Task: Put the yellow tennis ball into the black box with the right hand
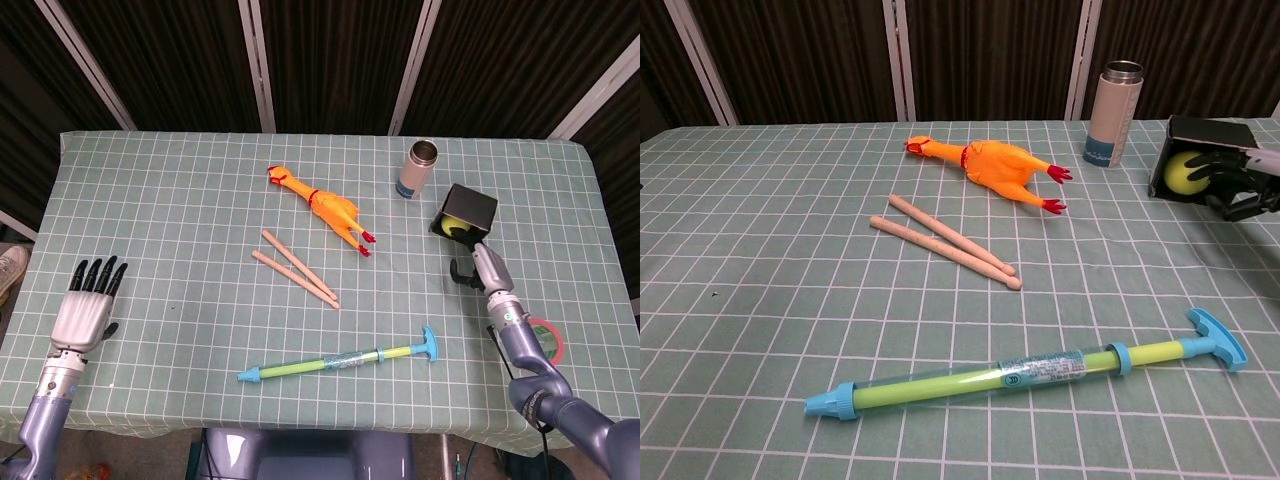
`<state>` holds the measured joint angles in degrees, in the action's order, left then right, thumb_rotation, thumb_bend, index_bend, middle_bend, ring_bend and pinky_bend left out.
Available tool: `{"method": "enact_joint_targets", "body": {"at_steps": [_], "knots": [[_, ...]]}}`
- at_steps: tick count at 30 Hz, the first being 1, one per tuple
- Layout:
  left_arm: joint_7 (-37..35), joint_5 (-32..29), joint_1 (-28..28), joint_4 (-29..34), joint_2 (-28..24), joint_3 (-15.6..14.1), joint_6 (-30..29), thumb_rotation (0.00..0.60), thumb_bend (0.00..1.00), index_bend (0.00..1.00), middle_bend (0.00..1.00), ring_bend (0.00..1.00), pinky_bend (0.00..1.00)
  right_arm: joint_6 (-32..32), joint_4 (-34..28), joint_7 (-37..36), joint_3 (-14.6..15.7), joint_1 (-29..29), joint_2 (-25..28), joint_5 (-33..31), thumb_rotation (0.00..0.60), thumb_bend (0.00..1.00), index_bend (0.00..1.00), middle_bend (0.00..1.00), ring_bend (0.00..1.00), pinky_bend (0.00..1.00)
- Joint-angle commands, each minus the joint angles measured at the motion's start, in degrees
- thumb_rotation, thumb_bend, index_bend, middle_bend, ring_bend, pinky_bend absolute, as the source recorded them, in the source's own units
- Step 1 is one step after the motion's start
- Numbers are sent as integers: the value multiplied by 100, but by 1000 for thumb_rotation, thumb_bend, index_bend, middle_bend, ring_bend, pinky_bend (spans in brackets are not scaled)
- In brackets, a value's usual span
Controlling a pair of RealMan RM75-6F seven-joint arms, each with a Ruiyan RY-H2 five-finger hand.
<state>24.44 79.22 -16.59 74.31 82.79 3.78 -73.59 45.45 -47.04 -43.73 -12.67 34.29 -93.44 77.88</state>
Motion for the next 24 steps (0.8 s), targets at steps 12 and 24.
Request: {"method": "enact_joint_targets", "body": {"at_steps": [12,24], "knots": [[-30,-13,-8,1,-11,-15,10,600,131,0,0,0,37,-68,144,-937,298,165,121,425,600,642,0,0,0,0],[-152,271,79,208,-143,-128,-277,600,131,0,0,0,37,777,-850,-704,596,-261,717,769,600,480,0,0,0,0]]}}
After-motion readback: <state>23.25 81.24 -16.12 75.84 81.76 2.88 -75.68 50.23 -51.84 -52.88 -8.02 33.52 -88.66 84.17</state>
